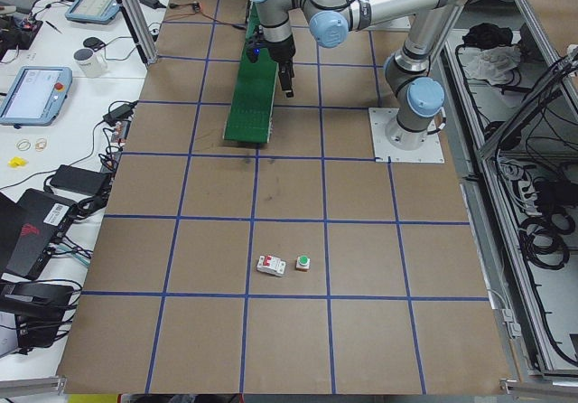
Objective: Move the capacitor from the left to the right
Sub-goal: 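Grasp the capacitor on the belt with the right gripper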
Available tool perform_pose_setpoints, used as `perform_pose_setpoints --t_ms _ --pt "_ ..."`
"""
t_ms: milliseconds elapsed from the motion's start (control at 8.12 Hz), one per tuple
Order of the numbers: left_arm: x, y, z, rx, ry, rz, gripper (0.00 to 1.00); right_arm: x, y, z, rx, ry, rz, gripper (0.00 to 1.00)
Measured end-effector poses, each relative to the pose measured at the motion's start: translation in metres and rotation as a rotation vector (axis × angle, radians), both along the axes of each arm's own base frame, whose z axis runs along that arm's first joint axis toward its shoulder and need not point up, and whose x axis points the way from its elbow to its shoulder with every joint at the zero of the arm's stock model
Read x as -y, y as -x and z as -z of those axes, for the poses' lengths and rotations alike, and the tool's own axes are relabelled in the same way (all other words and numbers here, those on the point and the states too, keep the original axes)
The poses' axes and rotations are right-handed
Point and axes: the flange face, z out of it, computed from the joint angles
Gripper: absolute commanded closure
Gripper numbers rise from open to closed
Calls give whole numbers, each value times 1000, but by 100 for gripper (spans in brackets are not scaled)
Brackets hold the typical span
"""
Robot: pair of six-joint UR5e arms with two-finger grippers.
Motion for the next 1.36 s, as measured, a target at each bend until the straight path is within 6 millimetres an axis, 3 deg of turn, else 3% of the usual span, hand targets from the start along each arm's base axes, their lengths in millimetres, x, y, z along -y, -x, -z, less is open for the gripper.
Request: perform_pose_setpoints --t_ms 370,986,1109,1232,1355 --pt "0 0 -3 3 14 0 0 -2 -7 1 -35 8 -20 8" --pt "2 -2 0 19 10 4 0 -1 0 10 -119 -5 -25 10" --pt "1 -3 2 29 2 6 0 0 1 12 -127 -7 -26 19" --pt "1 -4 4 33 -3 8 0 1 3 16 -149 -13 -27 54" --pt "2 -4 4 35 -3 8 0 3 6 19 -181 -17 -29 76"
